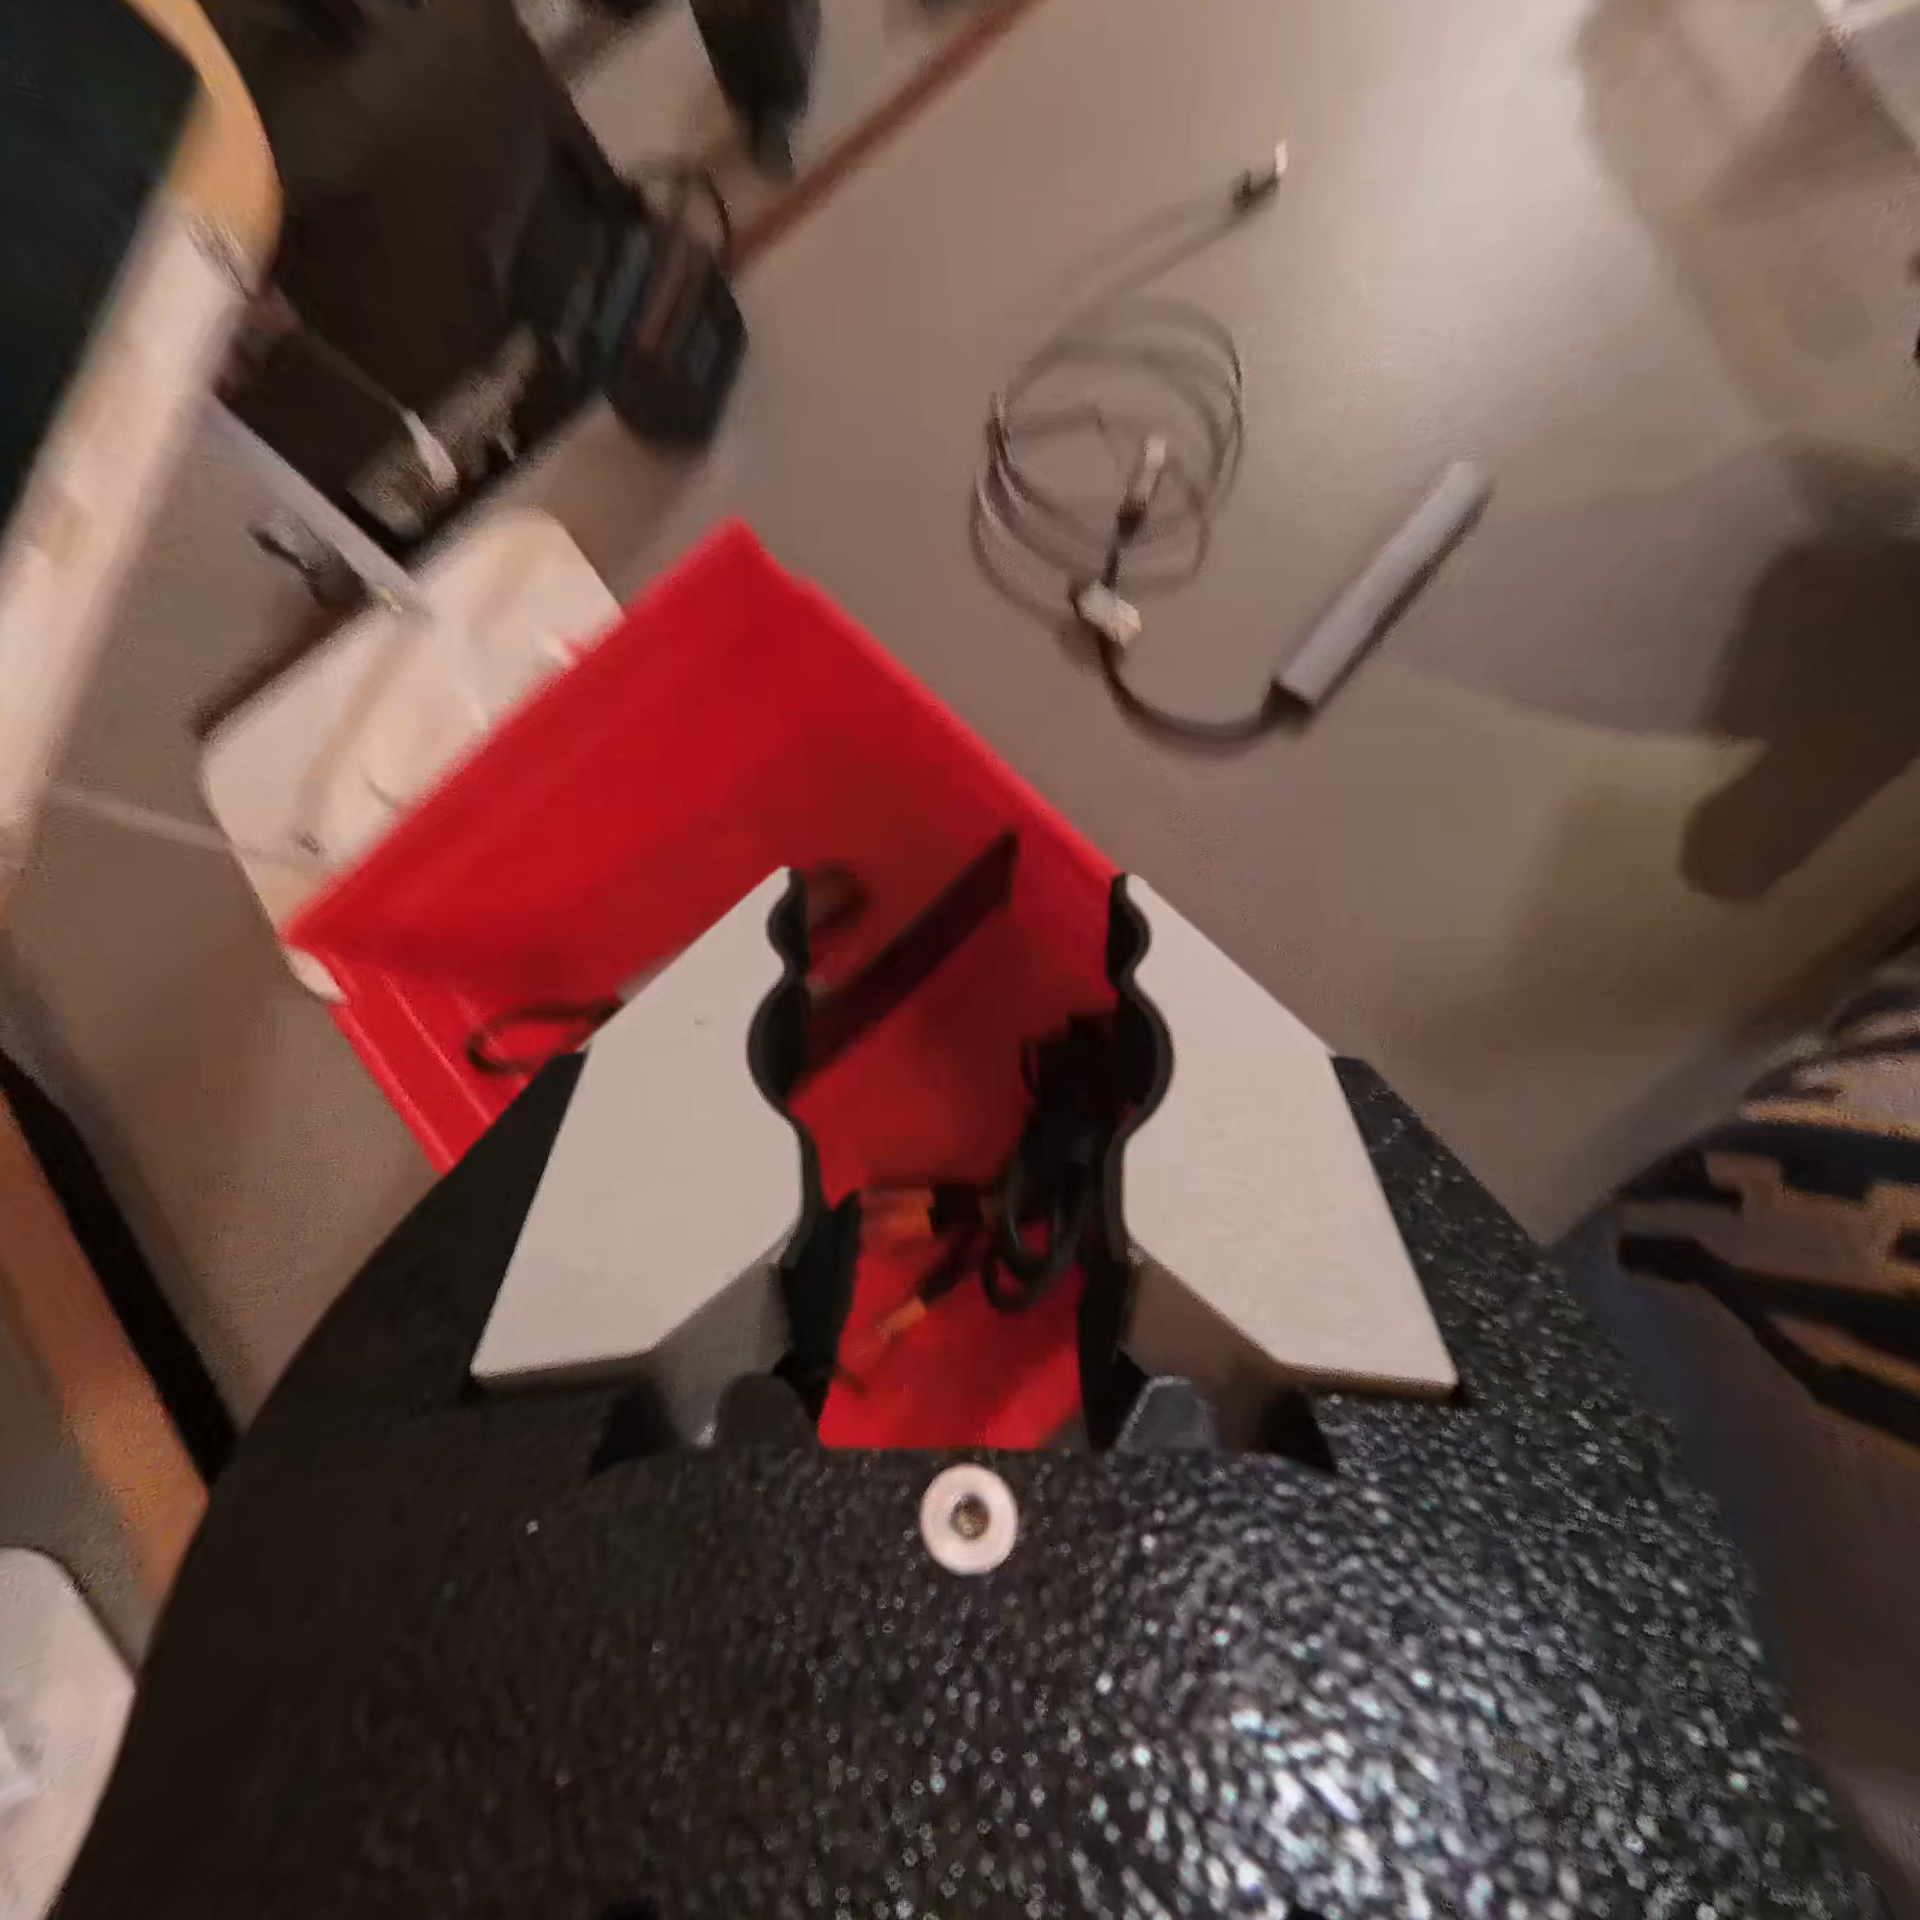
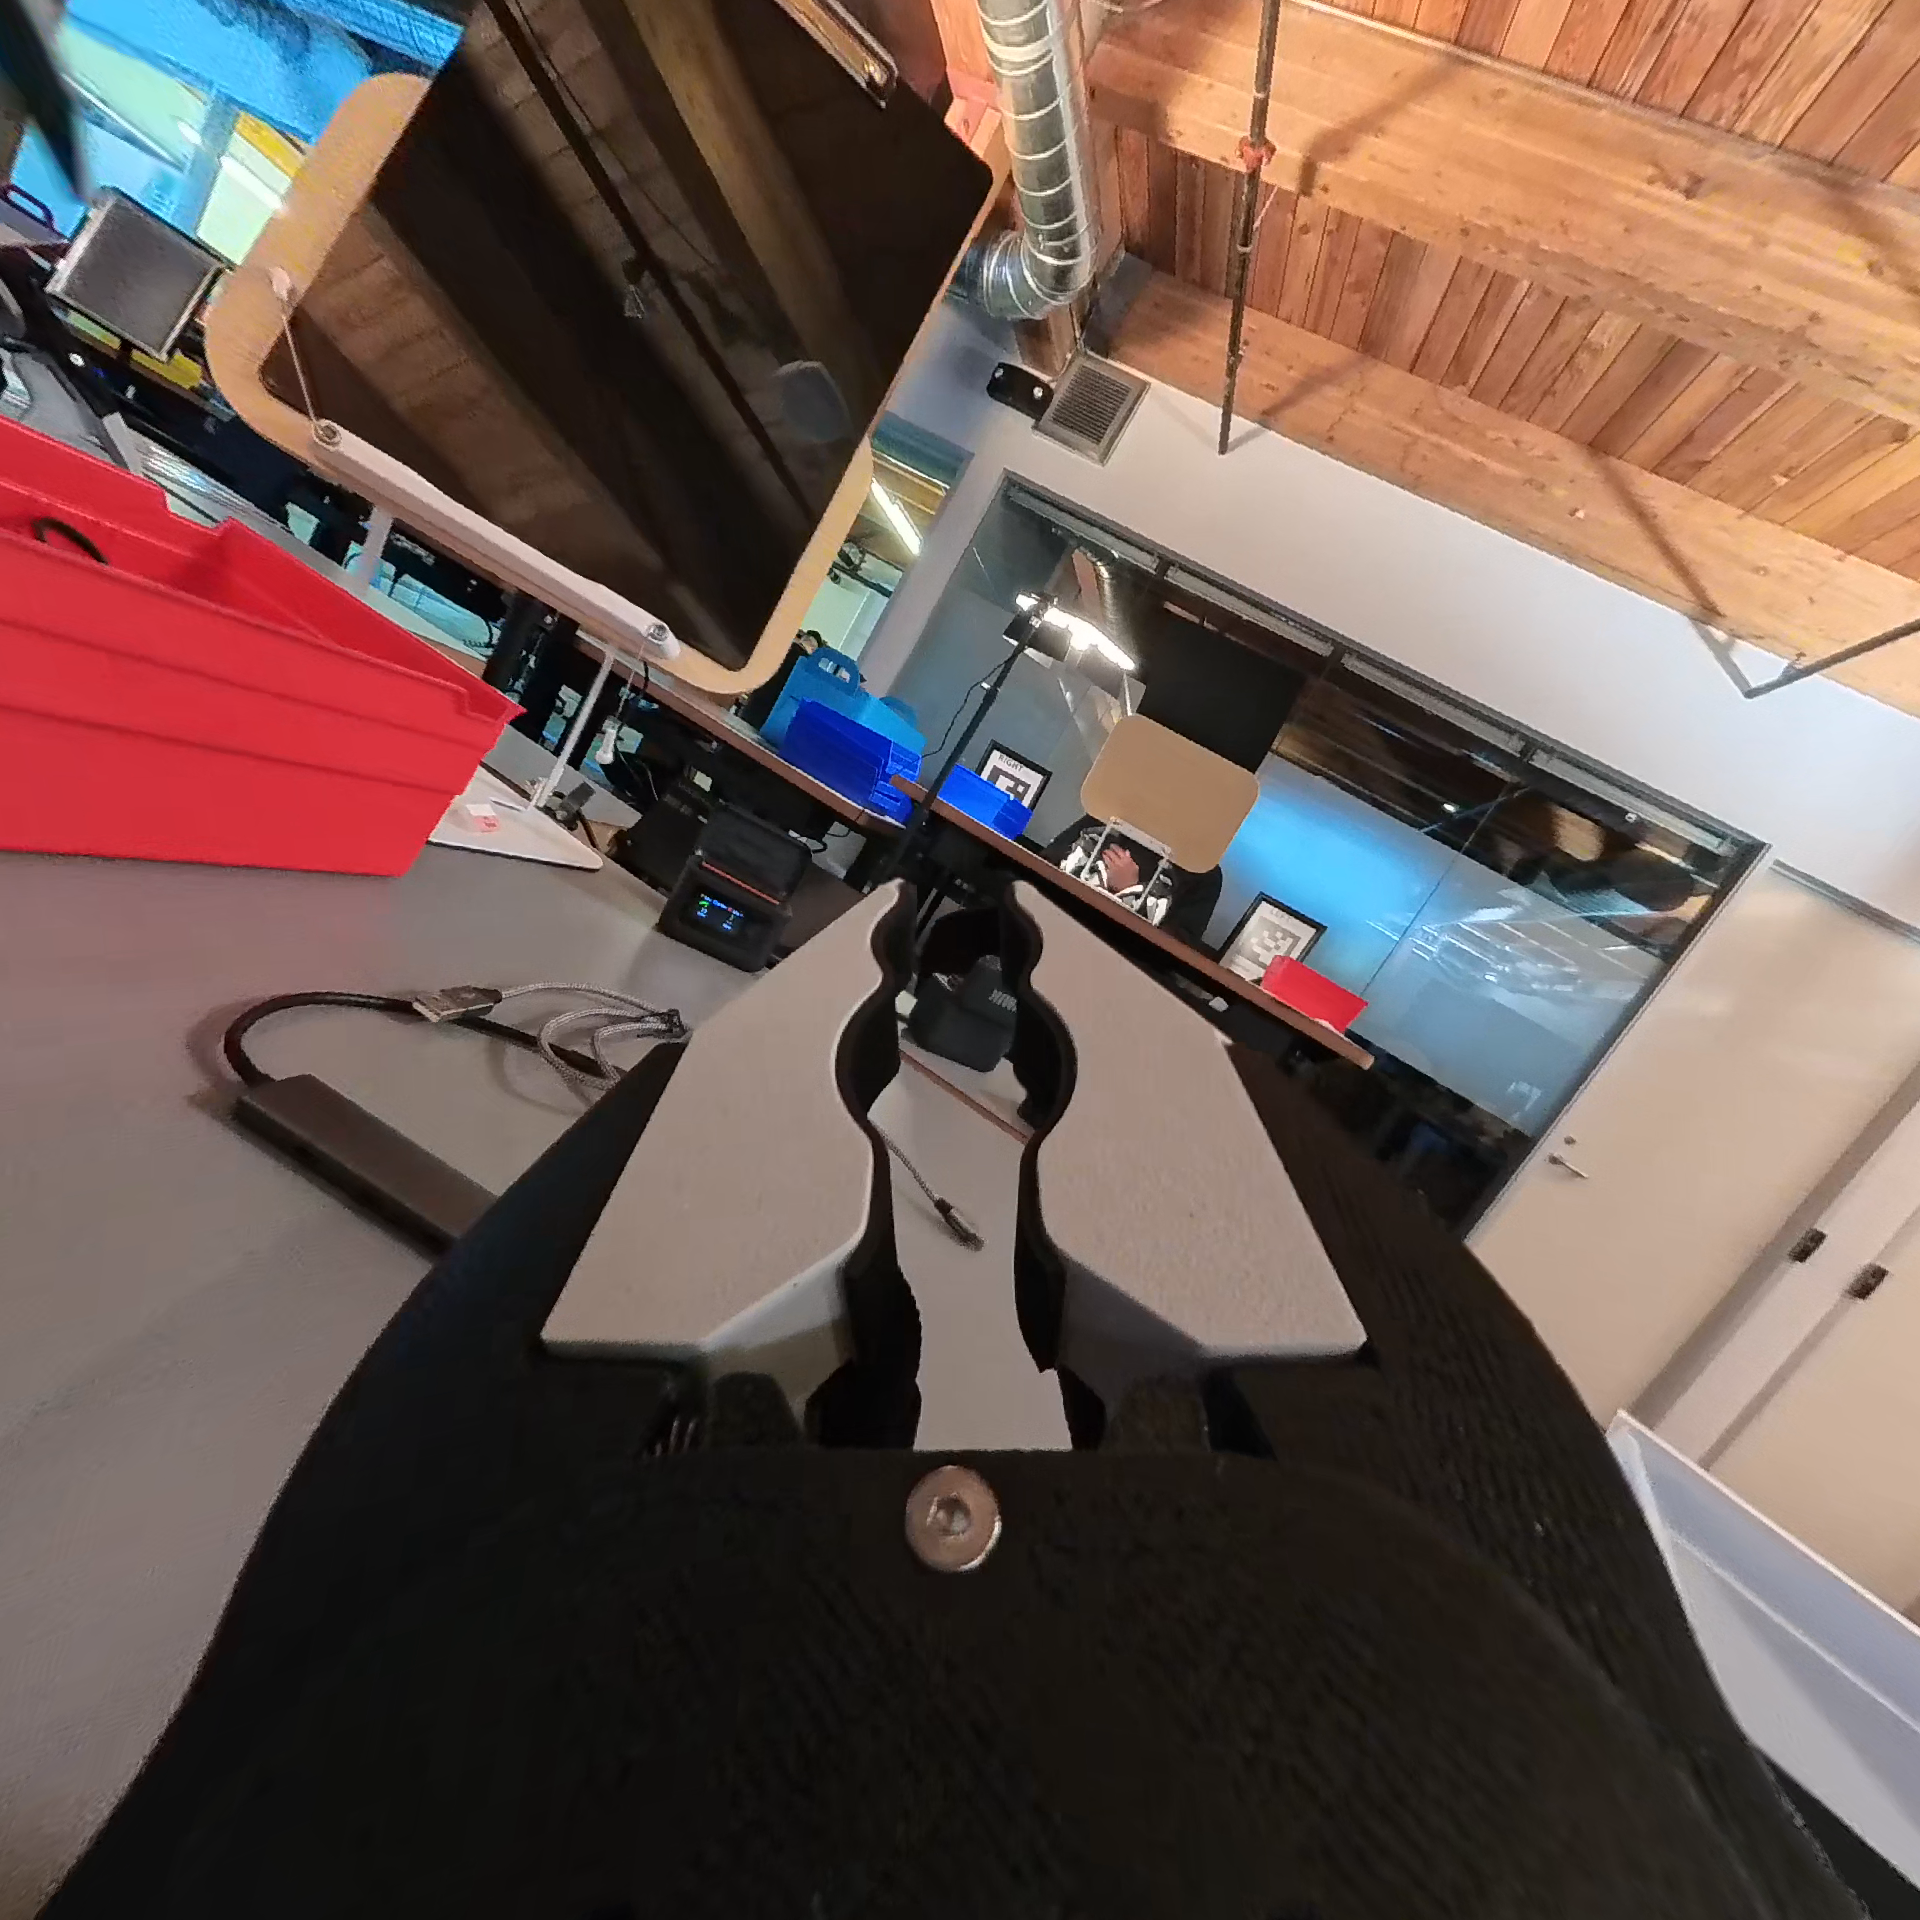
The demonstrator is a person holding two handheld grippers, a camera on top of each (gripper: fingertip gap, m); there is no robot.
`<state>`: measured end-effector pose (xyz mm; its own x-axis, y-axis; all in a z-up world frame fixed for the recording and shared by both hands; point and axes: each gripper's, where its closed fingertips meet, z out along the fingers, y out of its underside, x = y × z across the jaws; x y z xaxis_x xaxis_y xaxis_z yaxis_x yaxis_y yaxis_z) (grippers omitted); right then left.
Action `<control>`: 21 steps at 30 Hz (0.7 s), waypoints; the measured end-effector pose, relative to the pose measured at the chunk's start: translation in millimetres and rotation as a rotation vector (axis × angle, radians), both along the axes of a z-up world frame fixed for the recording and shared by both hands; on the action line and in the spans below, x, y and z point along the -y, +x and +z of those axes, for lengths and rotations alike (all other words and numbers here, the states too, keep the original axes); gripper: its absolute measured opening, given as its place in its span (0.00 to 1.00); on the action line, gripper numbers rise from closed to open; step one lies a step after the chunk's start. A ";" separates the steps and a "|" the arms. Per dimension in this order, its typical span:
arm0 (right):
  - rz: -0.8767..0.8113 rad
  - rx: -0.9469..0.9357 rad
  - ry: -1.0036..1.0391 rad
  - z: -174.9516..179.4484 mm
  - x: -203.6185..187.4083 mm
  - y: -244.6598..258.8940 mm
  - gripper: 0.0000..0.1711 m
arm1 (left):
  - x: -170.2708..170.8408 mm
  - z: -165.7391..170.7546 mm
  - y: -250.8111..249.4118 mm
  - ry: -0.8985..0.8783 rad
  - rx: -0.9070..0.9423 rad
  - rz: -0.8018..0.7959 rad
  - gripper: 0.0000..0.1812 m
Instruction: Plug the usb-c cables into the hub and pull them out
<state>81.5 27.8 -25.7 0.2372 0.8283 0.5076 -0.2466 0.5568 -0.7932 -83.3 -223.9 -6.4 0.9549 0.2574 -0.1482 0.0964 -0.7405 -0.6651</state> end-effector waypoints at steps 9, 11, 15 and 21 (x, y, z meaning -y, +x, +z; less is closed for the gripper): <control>0.002 0.021 -0.005 -4.5 -0.5 -2.6 0.08 | 77.1 -94.4 23.1 -0.156 0.221 0.065 0.31; 0.002 0.027 -0.009 -5.6 -0.9 -3.3 0.08 | 77.1 -102.0 32.2 -0.151 0.273 0.021 0.31; 0.002 0.030 -0.013 -7.8 -1.4 -4.1 0.08 | 78.4 -112.1 31.4 -0.188 0.240 -0.022 0.16; 0.005 0.035 -0.014 -11.1 -0.7 -7.5 0.08 | 80.1 -82.1 35.1 -0.187 0.101 -0.120 0.07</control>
<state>74.0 28.5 -36.8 0.2150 0.8366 0.5039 -0.2216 0.5443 -0.8091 -48.2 -304.0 -88.5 0.9893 0.1186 -0.0854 0.0593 -0.8600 -0.5069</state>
